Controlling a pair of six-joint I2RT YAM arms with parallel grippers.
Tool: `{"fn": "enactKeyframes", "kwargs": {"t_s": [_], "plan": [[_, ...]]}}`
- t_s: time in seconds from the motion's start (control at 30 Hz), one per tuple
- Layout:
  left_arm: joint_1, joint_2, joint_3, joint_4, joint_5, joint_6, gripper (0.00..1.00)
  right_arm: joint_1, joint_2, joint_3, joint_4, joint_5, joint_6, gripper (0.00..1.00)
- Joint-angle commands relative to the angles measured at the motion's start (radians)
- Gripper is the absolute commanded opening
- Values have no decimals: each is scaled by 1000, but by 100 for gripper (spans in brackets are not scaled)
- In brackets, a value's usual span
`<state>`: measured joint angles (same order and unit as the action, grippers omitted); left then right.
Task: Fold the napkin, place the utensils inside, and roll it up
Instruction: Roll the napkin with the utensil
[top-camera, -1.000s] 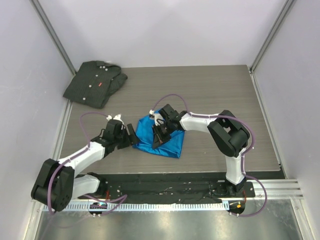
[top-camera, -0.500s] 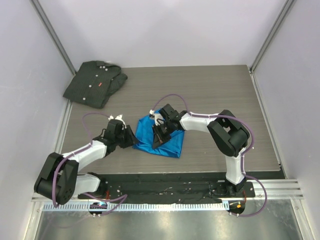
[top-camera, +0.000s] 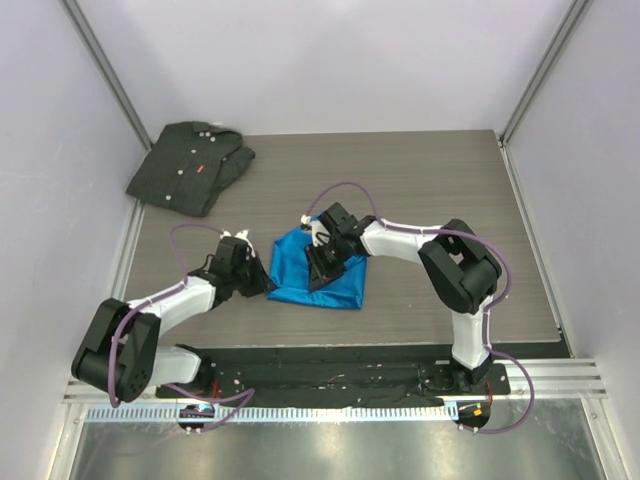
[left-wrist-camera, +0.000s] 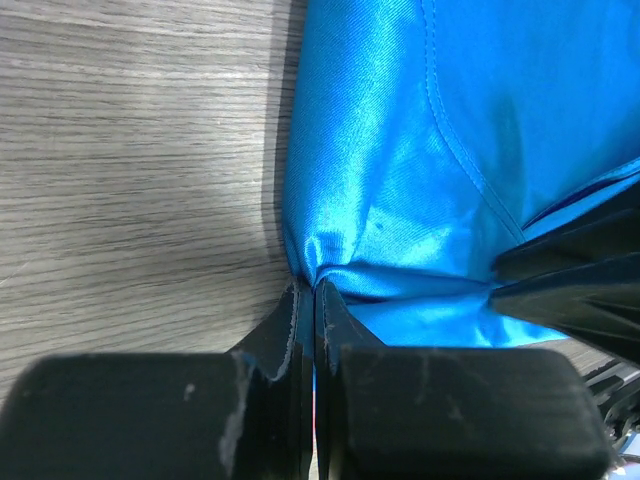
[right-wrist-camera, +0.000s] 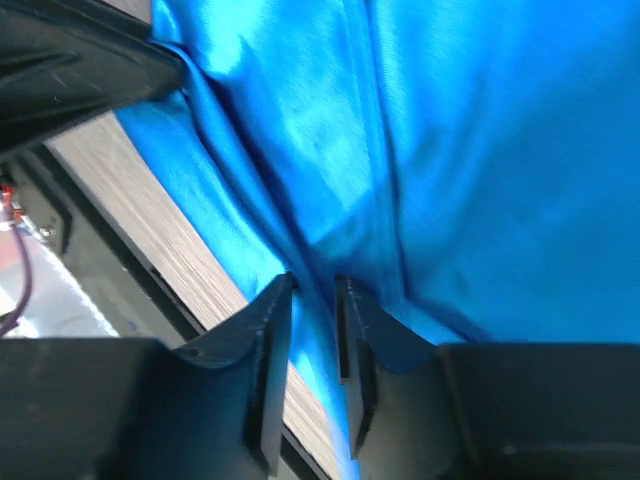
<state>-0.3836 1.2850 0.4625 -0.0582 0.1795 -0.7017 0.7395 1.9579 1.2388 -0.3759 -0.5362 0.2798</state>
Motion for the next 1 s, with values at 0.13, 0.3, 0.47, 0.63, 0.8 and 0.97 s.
{"fn": "enactKeyframes", "kwargs": {"t_s": [0.13, 0.3, 0.47, 0.63, 0.8, 0.97], "plan": [[3, 27, 28, -103, -9, 30, 0, -2, -275, -38, -124, 97, -27, 34], [3, 28, 39, -112, -6, 33, 0, 17, -395, -196, -121, 114, 45, 33], [3, 23, 42, -115, -11, 37, 0, 26, -522, -295, -106, 79, 107, 31], [3, 33, 47, -117, -5, 39, 0, 24, -544, -340, -97, 105, 121, 29], [2, 23, 48, -124, -11, 41, 0, -23, -493, -331, -101, 128, 110, 27], [3, 20, 50, -124, -11, 44, 0, -63, -438, -283, -130, 131, 68, 25]]}}
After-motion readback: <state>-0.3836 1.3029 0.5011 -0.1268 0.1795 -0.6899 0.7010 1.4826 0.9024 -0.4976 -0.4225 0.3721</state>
